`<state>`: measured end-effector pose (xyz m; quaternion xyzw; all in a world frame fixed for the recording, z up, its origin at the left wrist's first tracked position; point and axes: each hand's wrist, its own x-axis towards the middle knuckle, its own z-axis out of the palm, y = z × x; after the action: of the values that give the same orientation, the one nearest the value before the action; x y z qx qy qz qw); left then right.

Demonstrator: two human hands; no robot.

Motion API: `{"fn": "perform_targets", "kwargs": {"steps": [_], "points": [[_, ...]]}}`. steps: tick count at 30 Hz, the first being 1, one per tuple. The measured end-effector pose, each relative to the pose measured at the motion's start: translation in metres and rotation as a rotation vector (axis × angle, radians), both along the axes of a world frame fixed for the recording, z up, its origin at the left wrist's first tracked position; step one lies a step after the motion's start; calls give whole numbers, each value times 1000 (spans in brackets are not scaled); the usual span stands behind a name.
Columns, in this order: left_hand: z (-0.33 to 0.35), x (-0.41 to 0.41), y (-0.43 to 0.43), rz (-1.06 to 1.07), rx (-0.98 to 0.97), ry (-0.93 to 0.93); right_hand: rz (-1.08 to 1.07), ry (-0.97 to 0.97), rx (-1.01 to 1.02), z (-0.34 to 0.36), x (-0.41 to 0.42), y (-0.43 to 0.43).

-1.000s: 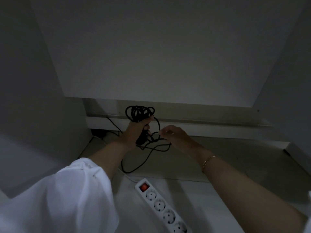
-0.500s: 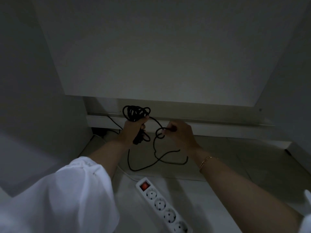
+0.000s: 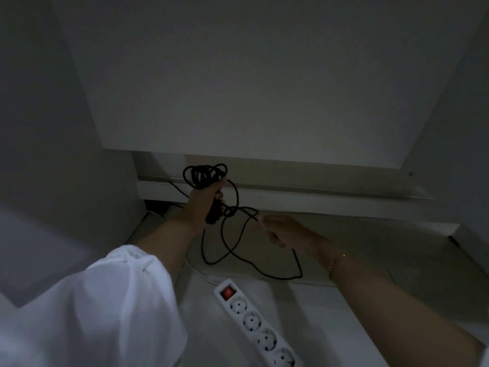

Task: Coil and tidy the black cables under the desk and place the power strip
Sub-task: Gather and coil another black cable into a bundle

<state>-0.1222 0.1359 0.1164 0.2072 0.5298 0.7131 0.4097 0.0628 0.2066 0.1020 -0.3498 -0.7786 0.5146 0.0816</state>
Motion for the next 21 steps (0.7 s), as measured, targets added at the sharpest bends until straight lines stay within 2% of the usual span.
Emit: {"fn": "perform_targets", "kwargs": {"steps": [5, 11, 16, 21], "points": [[2, 6, -1, -122, 16, -38, -11, 189, -241, 7, -8, -3], [3, 15, -1, -206, 23, 1, -4, 354, -363, 14, -11, -9], [5, 22, 3, -207, 52, -8, -15, 369, -432, 16, -14, -9], [5, 27, 4, -215, 58, 13, 19, 296, -361, 20, -10, -5]]}}
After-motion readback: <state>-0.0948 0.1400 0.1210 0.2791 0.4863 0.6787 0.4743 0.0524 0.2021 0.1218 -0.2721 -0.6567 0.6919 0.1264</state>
